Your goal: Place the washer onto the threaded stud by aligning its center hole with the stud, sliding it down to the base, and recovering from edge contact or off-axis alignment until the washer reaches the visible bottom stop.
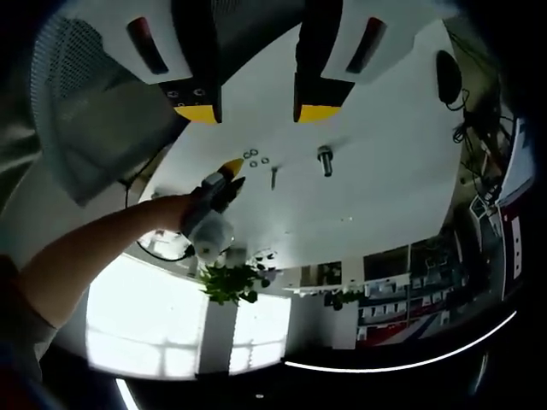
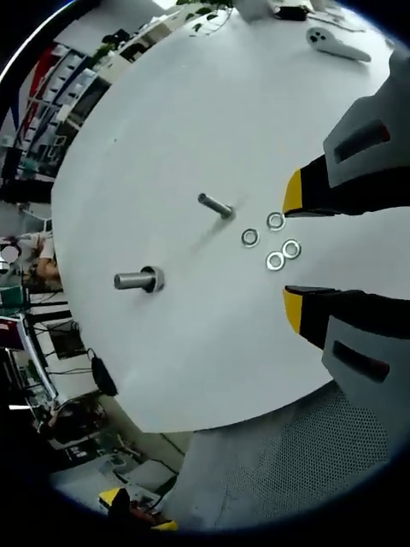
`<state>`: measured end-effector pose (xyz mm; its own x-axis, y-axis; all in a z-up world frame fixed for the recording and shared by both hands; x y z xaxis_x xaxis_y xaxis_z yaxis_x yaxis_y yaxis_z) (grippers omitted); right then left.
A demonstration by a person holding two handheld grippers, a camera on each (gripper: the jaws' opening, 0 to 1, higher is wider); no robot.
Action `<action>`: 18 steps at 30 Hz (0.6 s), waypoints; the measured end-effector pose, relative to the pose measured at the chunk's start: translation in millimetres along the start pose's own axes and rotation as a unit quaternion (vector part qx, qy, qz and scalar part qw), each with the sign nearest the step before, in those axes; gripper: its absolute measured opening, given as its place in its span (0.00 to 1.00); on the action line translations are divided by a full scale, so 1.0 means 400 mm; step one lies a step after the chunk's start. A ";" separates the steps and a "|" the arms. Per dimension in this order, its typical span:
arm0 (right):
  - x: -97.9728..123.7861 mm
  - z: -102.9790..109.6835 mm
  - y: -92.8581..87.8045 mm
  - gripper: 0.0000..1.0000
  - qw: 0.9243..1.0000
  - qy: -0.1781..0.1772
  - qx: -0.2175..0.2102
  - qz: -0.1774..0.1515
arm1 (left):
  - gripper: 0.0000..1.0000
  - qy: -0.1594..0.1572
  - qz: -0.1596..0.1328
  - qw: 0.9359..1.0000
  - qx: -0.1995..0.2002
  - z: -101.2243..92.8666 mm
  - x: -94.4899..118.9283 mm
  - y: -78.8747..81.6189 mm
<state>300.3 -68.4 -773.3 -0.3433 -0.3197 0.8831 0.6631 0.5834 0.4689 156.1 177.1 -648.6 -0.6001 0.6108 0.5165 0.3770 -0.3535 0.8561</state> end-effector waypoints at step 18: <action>-0.082 -0.010 -0.039 0.25 0.998 0.018 0.008 0.056 | 0.31 -0.001 0.011 1.000 0.000 0.001 -0.006 -0.005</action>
<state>303.9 -69.9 -809.5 -0.2431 -0.2781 0.9293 0.6856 0.6285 0.3674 156.9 176.7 -651.4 -0.5908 0.6039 0.5350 0.3902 -0.3665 0.8446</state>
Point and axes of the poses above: the point that each gripper's makers call its tool centre point, and the gripper's own axes: x roughly backward along the fingers, z roughly to its left, y roughly out of its top, the point moved 7 cm from there along x, roughly backward along the fingers, and after that the axes turned 7 degrees about -x, right-handed, at the moved point
